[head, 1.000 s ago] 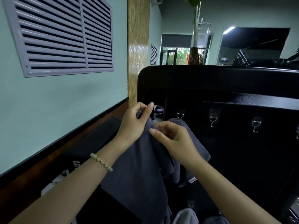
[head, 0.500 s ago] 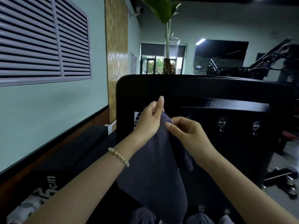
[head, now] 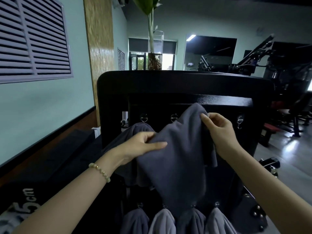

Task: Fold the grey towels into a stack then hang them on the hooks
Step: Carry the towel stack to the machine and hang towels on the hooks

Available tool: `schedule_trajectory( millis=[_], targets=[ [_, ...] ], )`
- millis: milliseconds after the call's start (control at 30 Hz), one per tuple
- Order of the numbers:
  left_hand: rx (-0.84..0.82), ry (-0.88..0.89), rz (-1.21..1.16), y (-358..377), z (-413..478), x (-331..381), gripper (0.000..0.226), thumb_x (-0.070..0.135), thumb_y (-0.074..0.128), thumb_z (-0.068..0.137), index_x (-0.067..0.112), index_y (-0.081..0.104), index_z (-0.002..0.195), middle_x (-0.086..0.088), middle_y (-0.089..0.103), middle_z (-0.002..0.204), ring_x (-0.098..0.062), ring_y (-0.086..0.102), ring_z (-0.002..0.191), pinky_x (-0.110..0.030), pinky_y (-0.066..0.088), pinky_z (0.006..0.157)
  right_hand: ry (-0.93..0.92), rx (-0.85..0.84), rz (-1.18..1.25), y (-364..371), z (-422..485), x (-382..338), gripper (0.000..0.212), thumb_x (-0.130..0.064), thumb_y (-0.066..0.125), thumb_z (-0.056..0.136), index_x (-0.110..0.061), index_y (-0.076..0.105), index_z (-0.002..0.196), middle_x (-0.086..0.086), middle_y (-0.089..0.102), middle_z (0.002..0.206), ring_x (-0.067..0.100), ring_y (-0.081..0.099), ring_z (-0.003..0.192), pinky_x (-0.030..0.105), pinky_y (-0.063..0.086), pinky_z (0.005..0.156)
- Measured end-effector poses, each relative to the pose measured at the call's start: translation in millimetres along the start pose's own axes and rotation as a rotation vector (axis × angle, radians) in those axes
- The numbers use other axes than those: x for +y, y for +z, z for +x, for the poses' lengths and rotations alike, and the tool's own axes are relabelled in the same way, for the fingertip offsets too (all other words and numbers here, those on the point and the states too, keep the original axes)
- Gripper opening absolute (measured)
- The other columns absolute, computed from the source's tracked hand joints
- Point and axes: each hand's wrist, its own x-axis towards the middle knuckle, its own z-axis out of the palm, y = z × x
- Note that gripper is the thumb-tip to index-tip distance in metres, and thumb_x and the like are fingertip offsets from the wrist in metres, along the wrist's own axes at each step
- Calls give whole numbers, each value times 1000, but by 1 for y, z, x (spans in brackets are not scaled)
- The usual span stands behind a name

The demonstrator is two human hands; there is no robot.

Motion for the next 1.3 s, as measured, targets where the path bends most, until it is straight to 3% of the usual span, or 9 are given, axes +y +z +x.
schedule_trajectory(
  millis=[100,167,300,533,633,767,933,1167,1300],
  targets=[
    [31,109,150,-15,10,16,20,21,69,85,13,69,104,-1,74,96,-12,69,91,-18,54,76,-257,-57,-249,-7,6,-2,55,-43,75,76,-25,45,119,-5,48,120,5,49,111,19,41,93],
    [-61,154,372,-19,16,36,24,24,72,82,13,71,103,-3,73,97,-14,69,92,-23,55,79,-442,-364,-446,-5,11,-13,81,-58,74,68,-29,38,135,-9,38,138,1,35,131,23,33,108],
    [-133,222,619,-25,24,73,24,24,79,75,17,73,98,4,74,94,-9,68,91,-24,55,81,-393,-800,-730,16,5,-28,39,-54,72,73,-22,66,95,-4,69,92,12,64,85,38,52,80],
    [429,206,355,-29,22,44,41,51,61,83,19,60,109,4,65,105,-6,62,96,-20,50,80,-243,-505,-180,24,-15,-7,13,-22,68,85,-10,72,89,1,74,82,5,67,74,18,52,65],
    [417,130,337,-13,13,26,41,54,53,89,16,68,92,-3,70,82,-13,66,77,-32,51,70,-190,-403,-102,27,-19,1,9,-19,67,86,-11,72,84,-1,73,77,3,66,68,15,49,60],
    [467,180,210,4,11,24,31,45,57,90,16,67,94,-3,72,87,-13,68,83,-27,54,74,-150,-388,-80,28,-22,5,8,-18,66,88,-12,72,85,-1,73,77,6,68,70,15,50,60],
    [312,11,25,2,25,38,23,55,56,86,32,58,88,9,69,93,-4,64,91,-20,51,80,-182,-445,-113,24,-25,8,10,-20,67,87,-12,71,89,4,73,82,19,70,78,25,55,67],
    [93,84,89,4,33,40,31,39,62,88,16,68,108,-3,73,101,-13,68,98,-30,53,91,-153,-611,-63,8,-33,3,47,-49,69,79,-7,55,94,2,63,85,10,61,78,22,49,71],
    [-128,93,200,3,32,39,36,36,59,90,26,61,124,9,67,117,-3,62,110,-25,48,96,1,-613,-105,-2,-17,1,51,-58,42,88,-26,52,125,-15,57,124,-7,49,118,24,37,104]
  ],
)
